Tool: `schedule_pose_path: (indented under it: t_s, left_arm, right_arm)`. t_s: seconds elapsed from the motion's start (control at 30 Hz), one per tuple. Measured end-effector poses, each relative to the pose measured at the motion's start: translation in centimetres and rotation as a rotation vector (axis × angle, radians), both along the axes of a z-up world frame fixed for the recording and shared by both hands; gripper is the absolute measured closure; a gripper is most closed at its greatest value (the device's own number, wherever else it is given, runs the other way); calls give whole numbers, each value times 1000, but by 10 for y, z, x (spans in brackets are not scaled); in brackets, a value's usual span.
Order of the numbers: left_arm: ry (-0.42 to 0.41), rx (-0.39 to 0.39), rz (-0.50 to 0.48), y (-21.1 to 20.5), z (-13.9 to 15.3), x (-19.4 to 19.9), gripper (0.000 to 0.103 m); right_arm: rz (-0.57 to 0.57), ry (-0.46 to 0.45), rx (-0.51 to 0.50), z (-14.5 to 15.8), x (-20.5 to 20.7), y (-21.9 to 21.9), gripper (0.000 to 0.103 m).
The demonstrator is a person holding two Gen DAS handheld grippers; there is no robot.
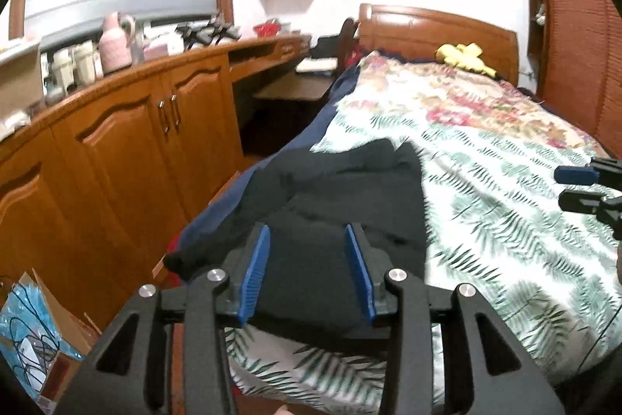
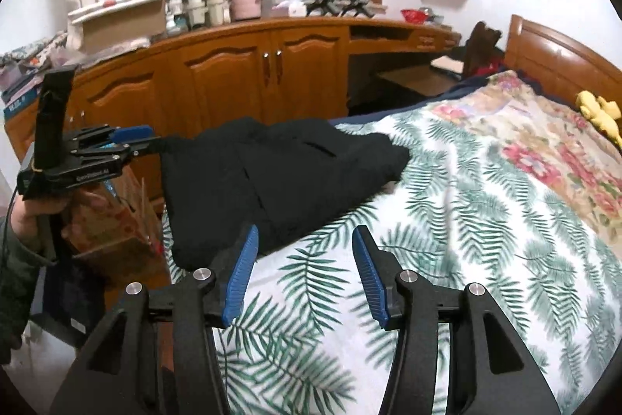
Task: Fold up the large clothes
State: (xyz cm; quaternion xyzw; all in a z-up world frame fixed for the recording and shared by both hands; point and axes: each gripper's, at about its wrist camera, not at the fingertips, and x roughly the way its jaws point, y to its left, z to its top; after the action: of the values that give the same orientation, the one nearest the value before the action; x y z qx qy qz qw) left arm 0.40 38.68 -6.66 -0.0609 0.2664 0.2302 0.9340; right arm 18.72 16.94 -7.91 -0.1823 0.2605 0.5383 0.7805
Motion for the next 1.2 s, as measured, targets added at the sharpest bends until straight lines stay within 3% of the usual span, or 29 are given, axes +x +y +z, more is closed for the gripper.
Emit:
schedule_pose_path:
  t_s: [0.17,0.6,0.83,1.2]
  left_arm:
    - [-43,4,-61,-42,30,4,64]
    - [-100,11,-221,-154,72,44,64]
    - [-63,67,-273,-212,71,69,64]
    - [-51,11,-390,-306,53,92,64]
  right_arm:
    - [-39,-39,33,19,-5,-41,44]
    - [-180,-85,85,45,-3,-154,30]
    - [-264,-85,119,48,-1,-220,29]
    - [-411,-59,132,38,-2,-303,22]
